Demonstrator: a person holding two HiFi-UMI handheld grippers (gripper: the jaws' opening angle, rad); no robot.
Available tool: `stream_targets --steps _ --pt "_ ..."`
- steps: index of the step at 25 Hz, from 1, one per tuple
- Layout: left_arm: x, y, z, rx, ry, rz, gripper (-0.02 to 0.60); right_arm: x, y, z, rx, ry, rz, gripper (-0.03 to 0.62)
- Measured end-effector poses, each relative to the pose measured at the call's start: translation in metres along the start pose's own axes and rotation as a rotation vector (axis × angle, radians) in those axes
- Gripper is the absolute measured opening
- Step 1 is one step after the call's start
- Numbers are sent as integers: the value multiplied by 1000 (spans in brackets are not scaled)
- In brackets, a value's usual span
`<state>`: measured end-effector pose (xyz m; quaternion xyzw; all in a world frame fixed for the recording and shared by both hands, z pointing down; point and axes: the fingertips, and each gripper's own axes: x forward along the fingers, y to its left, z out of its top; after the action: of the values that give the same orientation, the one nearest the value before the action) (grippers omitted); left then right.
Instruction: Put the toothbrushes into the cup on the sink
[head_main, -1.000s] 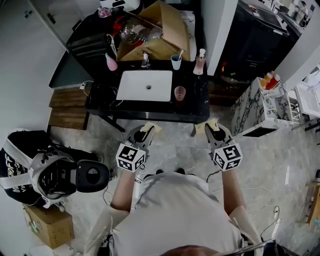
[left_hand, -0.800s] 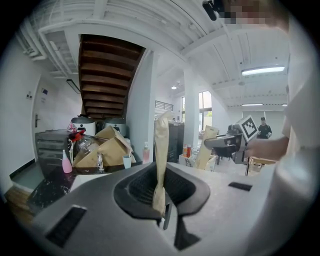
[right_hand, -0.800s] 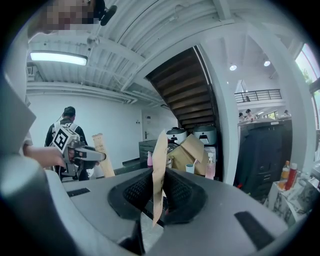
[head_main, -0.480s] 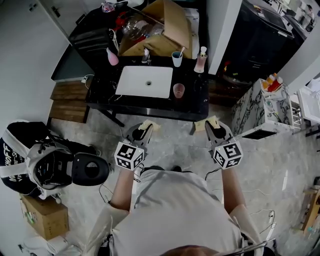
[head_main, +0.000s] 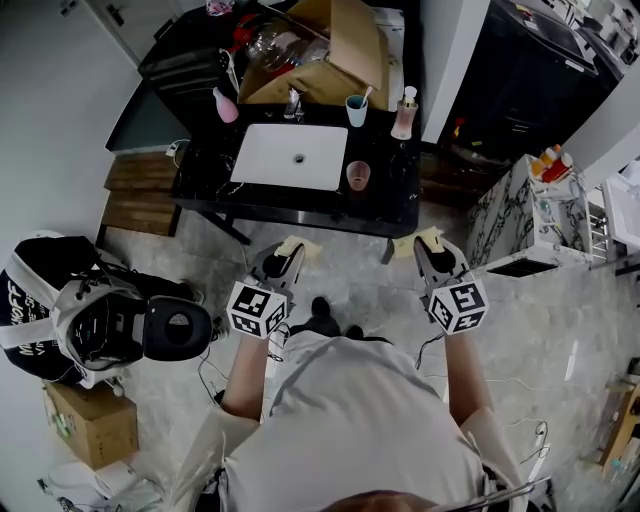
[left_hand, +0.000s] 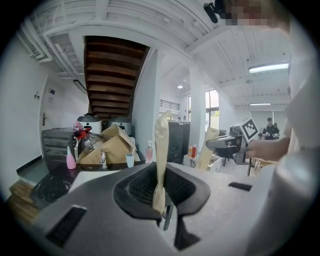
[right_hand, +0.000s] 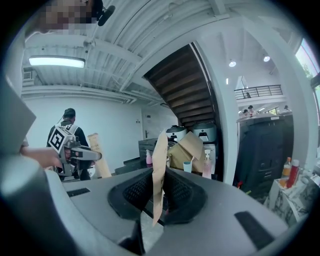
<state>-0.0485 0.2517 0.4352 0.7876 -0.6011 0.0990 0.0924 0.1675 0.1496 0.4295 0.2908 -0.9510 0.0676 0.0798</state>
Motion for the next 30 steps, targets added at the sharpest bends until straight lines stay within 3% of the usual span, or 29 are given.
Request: stream_targets --steps 12,30 --pt "35 33 -1 -15 6 -22 37 37 -23 -2 37 13 -58 66" --pt "153 129 16 -18 34 -136 37 142 -83 6 20 83 -153 66"
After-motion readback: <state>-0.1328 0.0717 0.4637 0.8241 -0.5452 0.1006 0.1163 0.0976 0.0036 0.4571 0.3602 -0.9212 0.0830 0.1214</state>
